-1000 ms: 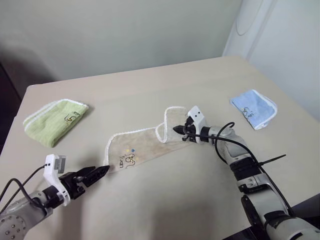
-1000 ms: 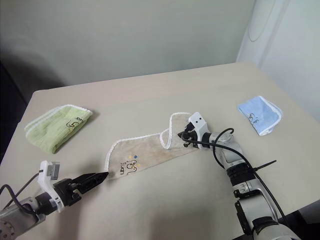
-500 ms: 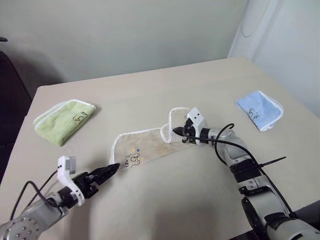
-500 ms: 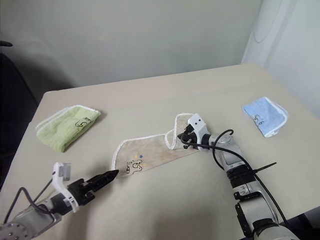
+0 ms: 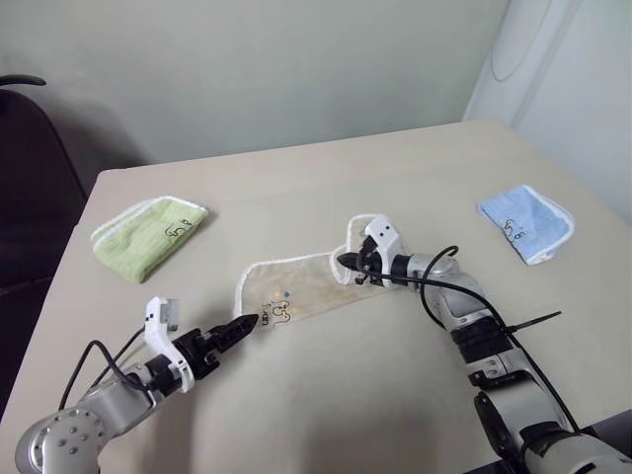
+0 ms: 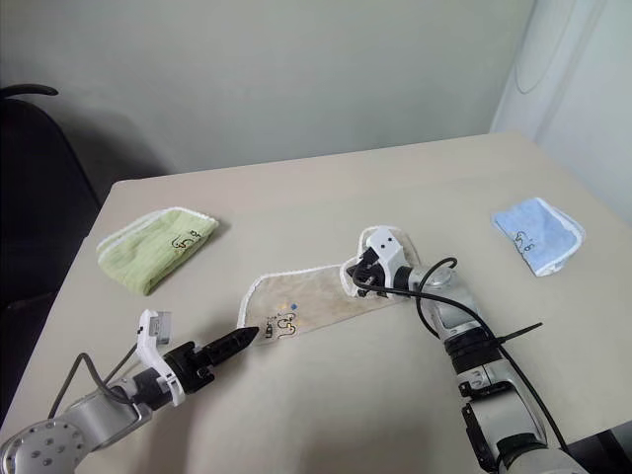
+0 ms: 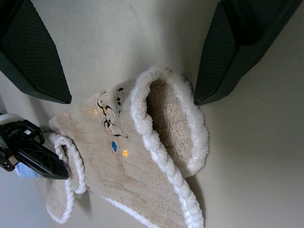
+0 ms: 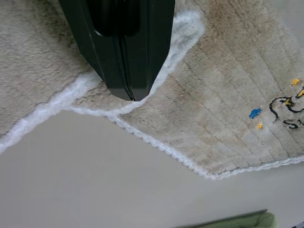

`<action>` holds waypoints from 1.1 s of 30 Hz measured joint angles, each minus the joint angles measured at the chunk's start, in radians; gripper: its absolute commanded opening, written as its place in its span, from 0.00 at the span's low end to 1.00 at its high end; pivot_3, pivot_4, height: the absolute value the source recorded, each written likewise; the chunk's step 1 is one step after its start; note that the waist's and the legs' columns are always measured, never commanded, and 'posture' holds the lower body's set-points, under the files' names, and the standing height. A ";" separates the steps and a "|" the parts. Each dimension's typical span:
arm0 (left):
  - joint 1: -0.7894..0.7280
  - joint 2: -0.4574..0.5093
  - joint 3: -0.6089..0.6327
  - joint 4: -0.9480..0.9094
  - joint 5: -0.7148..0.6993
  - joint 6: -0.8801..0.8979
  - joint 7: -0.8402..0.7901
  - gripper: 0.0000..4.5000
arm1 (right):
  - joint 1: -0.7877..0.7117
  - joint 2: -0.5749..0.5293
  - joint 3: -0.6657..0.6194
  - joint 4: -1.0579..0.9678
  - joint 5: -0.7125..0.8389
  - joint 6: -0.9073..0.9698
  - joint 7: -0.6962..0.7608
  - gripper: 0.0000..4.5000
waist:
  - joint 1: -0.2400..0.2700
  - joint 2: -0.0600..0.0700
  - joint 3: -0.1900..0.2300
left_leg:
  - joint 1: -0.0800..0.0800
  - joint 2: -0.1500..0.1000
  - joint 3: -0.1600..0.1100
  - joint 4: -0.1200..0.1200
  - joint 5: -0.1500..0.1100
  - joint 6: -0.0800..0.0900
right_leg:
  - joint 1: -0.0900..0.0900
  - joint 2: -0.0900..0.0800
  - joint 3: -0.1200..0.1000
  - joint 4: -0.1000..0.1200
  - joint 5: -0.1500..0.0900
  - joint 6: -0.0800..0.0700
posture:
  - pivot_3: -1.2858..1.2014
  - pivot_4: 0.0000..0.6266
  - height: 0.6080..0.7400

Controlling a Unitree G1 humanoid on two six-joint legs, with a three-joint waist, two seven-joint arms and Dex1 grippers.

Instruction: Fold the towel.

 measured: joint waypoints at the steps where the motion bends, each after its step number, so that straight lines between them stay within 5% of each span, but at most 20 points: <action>1: -0.003 -0.005 0.000 0.007 -0.001 0.000 0.007 0.73 | 0.000 0.000 0.000 0.000 0.000 0.000 0.000 0.00 | 0.000 0.000 0.000 | 0.000 -0.002 0.000 0.000 0.000 0.001 | 0.000 -0.002 0.000 0.000 0.000 0.001 | 0.52 0.24 1.00; 10: -0.001 -0.007 -0.008 0.032 -0.008 0.017 0.020 0.02 | 0.004 0.003 0.000 -0.013 0.000 0.008 -0.009 0.00 | 0.000 -0.003 0.002 | -0.004 -0.011 0.002 0.001 -0.001 -0.002 | 0.000 -0.012 0.002 -0.003 -0.008 0.009 | 0.52 0.24 1.00; 16: -0.004 -0.011 -0.012 0.021 -0.025 0.018 -0.003 0.01 | 0.006 0.004 0.000 -0.014 0.000 0.010 -0.011 0.00 | 0.004 -0.008 0.005 | -0.014 -0.011 0.001 0.001 0.001 -0.005 | -0.004 -0.012 0.001 -0.002 -0.006 0.016 | 0.52 0.24 1.00; 23: -0.009 0.016 -0.046 -0.048 -0.060 0.003 -0.113 0.01 | 0.009 0.003 -0.002 -0.023 0.003 0.009 -0.012 0.00 | 0.001 -0.031 0.018 | -0.019 -0.002 0.000 0.001 0.001 -0.015 | -0.013 -0.007 0.000 0.000 0.000 0.027 | 0.52 0.24 1.00; 33: -0.171 0.156 -0.048 -0.106 -0.084 -0.043 -0.193 0.01 | 0.008 -0.016 -0.075 -0.041 0.030 0.017 -0.030 0.00 | -0.007 -0.033 0.020 | -0.019 0.015 -0.003 0.001 0.001 -0.027 | -0.017 0.013 -0.001 0.001 0.005 0.029 | 0.52 0.24 1.00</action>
